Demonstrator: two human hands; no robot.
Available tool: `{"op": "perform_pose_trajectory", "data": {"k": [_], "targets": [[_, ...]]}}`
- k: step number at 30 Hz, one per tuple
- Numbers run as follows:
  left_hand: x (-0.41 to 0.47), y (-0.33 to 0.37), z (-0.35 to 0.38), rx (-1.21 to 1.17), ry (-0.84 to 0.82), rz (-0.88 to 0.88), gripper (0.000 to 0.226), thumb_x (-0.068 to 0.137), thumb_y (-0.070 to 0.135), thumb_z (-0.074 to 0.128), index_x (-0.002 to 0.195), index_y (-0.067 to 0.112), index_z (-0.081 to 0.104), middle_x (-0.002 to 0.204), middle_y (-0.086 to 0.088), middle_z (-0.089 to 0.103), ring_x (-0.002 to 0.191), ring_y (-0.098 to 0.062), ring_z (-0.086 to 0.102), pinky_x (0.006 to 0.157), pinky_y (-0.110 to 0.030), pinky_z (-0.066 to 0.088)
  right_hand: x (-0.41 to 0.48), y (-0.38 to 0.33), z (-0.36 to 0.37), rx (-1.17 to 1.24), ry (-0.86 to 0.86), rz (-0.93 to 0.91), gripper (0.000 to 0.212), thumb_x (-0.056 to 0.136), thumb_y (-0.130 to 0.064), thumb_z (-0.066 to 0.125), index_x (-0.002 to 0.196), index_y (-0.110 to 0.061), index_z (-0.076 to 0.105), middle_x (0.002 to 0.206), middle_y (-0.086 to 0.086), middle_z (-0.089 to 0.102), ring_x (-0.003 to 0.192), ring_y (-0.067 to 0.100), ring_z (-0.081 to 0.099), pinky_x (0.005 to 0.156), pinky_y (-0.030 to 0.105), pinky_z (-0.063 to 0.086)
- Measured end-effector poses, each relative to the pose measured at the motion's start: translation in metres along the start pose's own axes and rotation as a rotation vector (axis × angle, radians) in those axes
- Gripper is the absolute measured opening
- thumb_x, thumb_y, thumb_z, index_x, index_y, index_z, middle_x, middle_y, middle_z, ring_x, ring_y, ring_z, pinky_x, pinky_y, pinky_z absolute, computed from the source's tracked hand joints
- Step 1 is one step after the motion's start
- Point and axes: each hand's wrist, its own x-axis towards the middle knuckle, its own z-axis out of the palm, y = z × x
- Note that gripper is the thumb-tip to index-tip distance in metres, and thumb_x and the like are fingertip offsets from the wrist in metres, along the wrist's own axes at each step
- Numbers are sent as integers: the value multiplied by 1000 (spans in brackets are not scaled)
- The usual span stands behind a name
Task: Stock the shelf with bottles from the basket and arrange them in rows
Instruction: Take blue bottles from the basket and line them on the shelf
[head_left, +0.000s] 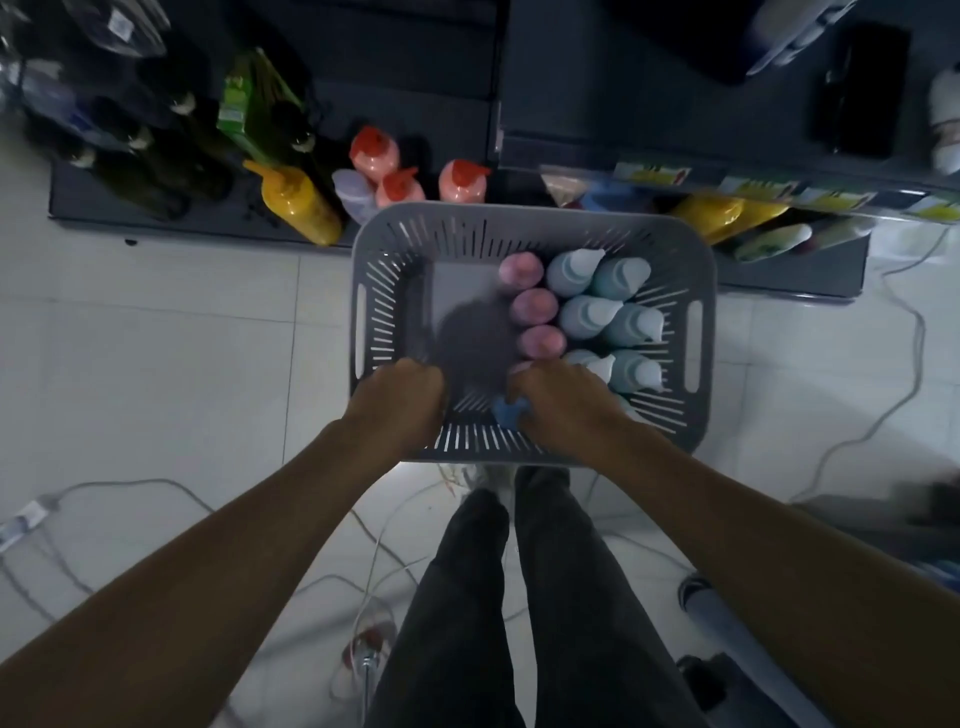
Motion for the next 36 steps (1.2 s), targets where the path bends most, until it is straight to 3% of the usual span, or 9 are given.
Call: {"op": "perform_pose_trajectory", "data": {"k": [3,7,14,20,27,32,36], "targets": [[7,-2,9,-53,4,-26,17,92,19,66,101,15,79,90,-10,71,86,-33,71,82,-44,61,7,0,8,-21,-16,-31,16,90,-24,59,100,-21,72,111,4,66,101,33,66,79,36,53],[13,-6,18,-129,18,-74,19,95,24,67,100,9,77,80,-5,61,82,-29,71,83,-41,60,12,0,16,7,9,-23,11,90,-21,61,86,-15,69,102,9,62,93,35,65,69,31,41],[19,-2,22,-125,0,-114,16,89,16,75,102,7,76,95,-15,68,92,-37,70,83,-44,60,20,-10,19,30,36,63,18,92,-19,61,105,-8,67,110,15,65,104,36,64,79,36,52],[24,-1,25,-87,4,-139,20,87,8,75,106,6,75,104,-19,67,99,-40,69,84,-44,59,23,-21,24,-7,22,121,25,91,-10,58,115,-6,62,122,17,60,114,37,59,84,37,51],[24,0,30,-42,94,-161,13,90,10,72,102,5,71,105,-16,66,97,-39,69,75,-41,54,20,-25,32,-1,114,190,21,90,-5,60,110,-10,63,116,14,61,103,38,63,71,37,44],[22,3,30,26,146,-177,15,91,13,71,104,5,71,103,-16,68,96,-39,69,79,-43,56,15,-27,32,-23,190,187,15,91,-9,61,104,-12,66,113,12,61,97,37,65,67,36,41],[14,7,21,87,188,-196,11,91,12,69,101,7,70,100,-14,70,92,-37,70,68,-38,50,7,-29,28,-55,220,168,16,90,-10,62,104,-16,67,114,10,61,99,34,65,67,34,40]]}}
